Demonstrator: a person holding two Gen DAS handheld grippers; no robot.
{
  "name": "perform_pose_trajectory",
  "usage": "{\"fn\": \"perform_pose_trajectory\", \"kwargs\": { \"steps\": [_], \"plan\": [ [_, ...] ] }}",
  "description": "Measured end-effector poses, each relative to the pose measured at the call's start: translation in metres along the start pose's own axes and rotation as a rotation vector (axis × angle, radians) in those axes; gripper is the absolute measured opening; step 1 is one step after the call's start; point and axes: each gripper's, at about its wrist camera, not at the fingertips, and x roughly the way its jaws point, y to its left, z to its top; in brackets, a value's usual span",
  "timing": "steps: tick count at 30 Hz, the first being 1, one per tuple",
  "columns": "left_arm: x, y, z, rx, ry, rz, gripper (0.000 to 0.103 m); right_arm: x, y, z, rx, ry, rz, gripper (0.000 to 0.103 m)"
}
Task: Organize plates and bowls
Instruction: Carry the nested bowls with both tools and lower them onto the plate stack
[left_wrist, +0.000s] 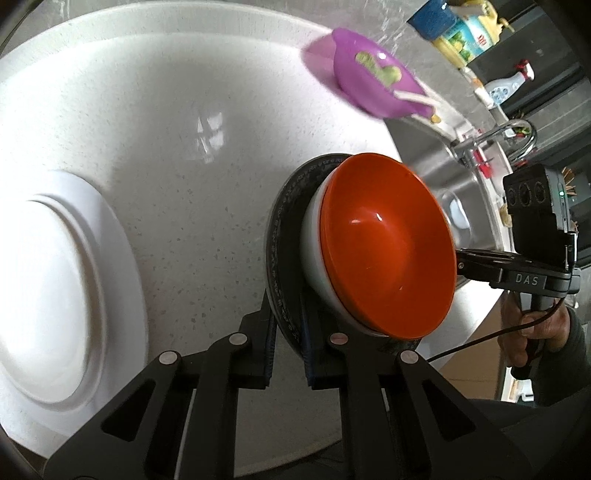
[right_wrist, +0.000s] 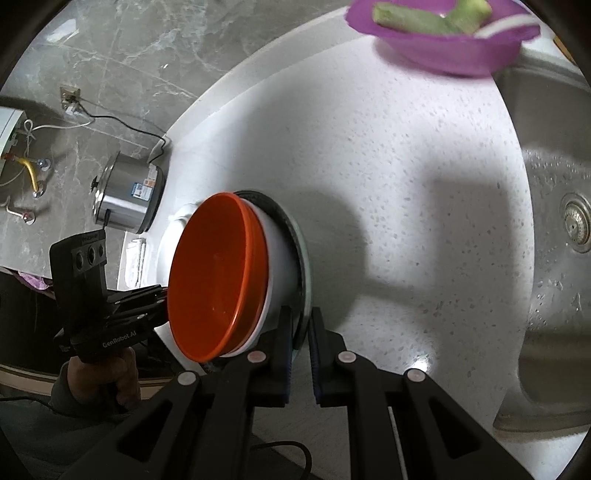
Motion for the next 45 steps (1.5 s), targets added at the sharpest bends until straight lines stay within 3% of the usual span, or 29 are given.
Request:
{"fn": "perform_pose_trajectory", "kwargs": {
  "steps": [6, 11, 15, 22, 31, 45],
  "plan": [
    [-0.05, -0.001, 0.003, -0.016, -0.064, 0.005, 0.008, -0.015, 0.038, 0.008, -0.05, -0.005, 0.003, 0.012],
    [-0.094, 0.021, 0.001, -0.037, -0.119, 0.006, 0.008, -0.011, 0.085, 0.017, -0.1, -0.011, 0.009, 0.012],
    [-0.129, 0.048, -0.003, -0.049, -0.152, 0.01, 0.008, 0.002, 0.126, 0.026, -0.132, -0.019, 0.014, 0.012],
    [-0.183, 0.129, -0.015, -0.075, -0.187, 0.042, 0.007, 0.053, 0.192, 0.041, -0.17, -0.002, 0.03, 0.012],
    [-0.163, 0.226, -0.025, -0.097, -0.135, 0.081, 0.008, 0.133, 0.214, 0.05, -0.144, 0.045, 0.0, 0.012],
    [-0.121, 0.263, -0.028, -0.053, -0.084, 0.084, 0.009, 0.171, 0.196, 0.054, -0.111, 0.045, -0.067, 0.012]
  ]
}}
